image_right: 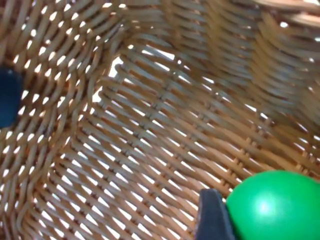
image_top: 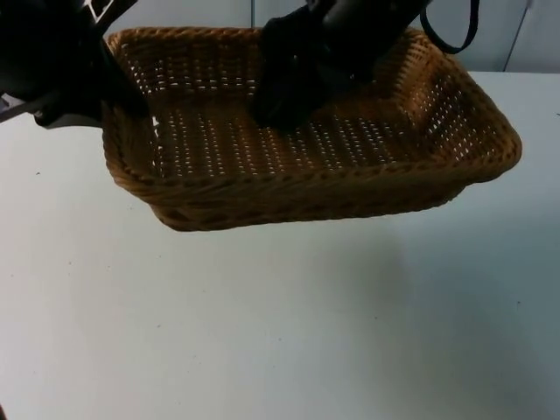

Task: Pick up the basket with the left hand and place the ball into the basket with the right hand.

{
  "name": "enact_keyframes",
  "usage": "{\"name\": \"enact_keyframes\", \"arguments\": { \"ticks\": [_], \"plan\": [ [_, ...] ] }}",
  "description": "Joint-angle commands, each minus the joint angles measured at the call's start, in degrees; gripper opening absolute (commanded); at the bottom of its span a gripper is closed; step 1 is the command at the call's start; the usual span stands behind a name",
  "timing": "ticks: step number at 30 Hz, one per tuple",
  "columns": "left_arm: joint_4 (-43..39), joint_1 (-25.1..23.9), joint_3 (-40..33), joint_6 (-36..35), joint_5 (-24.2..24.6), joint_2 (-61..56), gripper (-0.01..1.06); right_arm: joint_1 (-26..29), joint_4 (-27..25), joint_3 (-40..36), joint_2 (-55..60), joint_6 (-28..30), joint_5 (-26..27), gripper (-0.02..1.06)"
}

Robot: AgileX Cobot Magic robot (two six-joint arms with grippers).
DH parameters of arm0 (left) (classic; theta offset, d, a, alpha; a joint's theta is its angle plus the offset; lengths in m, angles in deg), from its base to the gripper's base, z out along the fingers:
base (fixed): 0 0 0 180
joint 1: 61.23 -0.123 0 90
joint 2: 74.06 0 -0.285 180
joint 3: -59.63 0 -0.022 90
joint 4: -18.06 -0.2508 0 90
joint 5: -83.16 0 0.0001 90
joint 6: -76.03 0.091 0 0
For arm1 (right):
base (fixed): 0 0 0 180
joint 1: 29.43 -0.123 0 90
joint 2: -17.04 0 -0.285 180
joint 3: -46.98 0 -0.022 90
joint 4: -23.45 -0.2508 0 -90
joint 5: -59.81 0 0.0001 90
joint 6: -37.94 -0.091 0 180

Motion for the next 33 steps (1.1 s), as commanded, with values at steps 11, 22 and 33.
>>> {"name": "enact_keyframes", "arguments": {
  "ticks": [11,22,33],
  "plan": [
    [0.91,0.11,0.08,-0.12,-1.29,-1.29,0.00,0.00,1.80,0.60,-7.69,-1.77,2.07,0.68],
    [0.89,0.11,0.08,-0.12,-1.21,-1.29,0.00,0.00,7.99,0.60,-20.94,-5.84,-0.03,0.17],
    [1.01,0.11,0.08,2.57,-3.11,0.91,0.00,0.00,9.09,0.60,-33.79,-6.23,-3.54,0.00]
  ]
}}
